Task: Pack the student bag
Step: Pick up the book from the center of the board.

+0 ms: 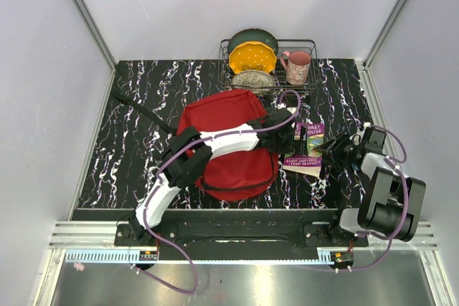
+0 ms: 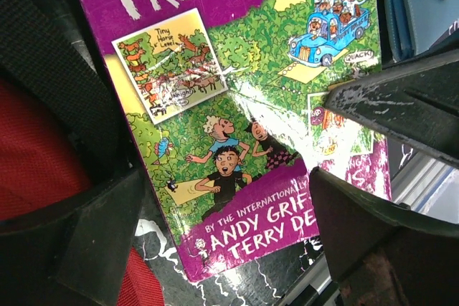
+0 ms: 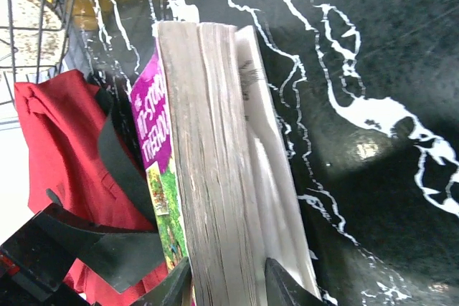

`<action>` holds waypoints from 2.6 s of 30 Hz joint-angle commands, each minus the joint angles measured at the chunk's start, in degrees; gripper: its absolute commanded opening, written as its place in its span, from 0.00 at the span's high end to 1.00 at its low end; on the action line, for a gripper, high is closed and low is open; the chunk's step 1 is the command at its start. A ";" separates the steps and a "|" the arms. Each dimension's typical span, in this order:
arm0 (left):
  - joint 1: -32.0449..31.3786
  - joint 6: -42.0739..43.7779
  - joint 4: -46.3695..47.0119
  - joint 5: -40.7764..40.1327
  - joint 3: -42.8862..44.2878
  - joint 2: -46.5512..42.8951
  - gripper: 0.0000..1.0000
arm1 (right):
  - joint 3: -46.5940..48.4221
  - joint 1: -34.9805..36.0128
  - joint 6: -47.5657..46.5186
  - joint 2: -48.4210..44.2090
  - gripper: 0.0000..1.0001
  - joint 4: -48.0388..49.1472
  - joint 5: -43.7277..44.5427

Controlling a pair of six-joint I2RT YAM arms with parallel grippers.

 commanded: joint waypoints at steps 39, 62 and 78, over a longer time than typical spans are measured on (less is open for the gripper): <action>11.25 -6.90 33.50 15.84 -29.63 -37.67 0.01 | 4.08 2.45 23.41 -33.86 1.00 10.31 -28.79; 12.65 -11.67 46.73 20.70 -33.50 -36.70 0.37 | 6.01 7.19 21.22 -32.10 0.94 8.57 -33.37; 20.91 -9.64 35.11 12.17 -42.98 -50.14 1.00 | 13.05 7.19 3.54 -33.76 0.07 -21.41 -9.02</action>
